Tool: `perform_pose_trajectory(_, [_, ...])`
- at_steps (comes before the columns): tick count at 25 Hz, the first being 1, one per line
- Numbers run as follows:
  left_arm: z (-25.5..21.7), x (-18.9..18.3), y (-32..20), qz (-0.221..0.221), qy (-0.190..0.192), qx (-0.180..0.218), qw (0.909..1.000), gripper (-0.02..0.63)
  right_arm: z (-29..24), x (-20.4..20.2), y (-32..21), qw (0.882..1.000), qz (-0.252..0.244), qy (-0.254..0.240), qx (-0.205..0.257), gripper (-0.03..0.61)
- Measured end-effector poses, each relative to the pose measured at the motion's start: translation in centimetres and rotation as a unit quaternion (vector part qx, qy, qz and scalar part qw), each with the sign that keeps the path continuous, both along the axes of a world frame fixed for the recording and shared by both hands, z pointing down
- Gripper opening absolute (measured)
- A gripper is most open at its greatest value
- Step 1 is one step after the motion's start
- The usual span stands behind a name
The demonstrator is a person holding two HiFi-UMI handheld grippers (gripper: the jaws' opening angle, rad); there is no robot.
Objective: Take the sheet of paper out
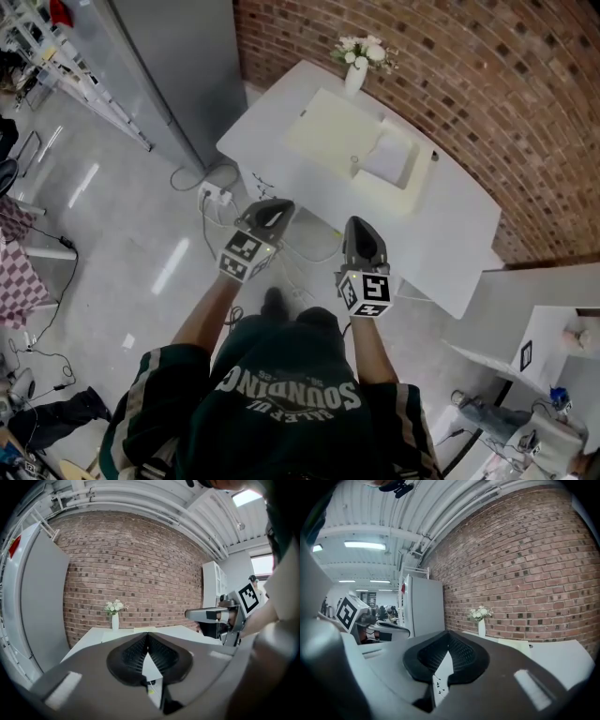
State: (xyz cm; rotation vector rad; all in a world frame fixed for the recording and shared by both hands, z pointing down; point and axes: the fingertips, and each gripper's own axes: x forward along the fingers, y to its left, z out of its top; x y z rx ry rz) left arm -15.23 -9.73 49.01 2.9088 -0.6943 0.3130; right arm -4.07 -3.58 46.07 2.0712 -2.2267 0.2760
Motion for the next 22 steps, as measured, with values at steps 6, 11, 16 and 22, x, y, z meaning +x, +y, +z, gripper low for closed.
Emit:
perform_pose_trajectory(6, [0.9,0.2,-2.6,0.011,0.002,-0.016,0.9998,0.011,1.1,0.4,-1.3,1.000,0.019,0.010,-0.017,-0.002])
perform_pose_trajectory(11, [1.4,2.2,-4.9,0.030,0.004,-0.016,0.9994,0.011,1.3,2.4,-3.2,0.999,0.041,0.011,-0.016,-0.002])
perform_pose_trajectory(16, [1.7,5.2,-7.5,0.052,0.007,-0.009,0.9986,0.011,1.3,4.6,-5.7,0.998,0.057,0.013,-0.005,-0.002])
perform_pose_trajectory(22, [1.4,10.0,-11.6,0.075,0.005,-0.005,0.9971,0.011,1.3,8.8,-9.7,0.997,0.076,0.015,-0.004,-0.002])
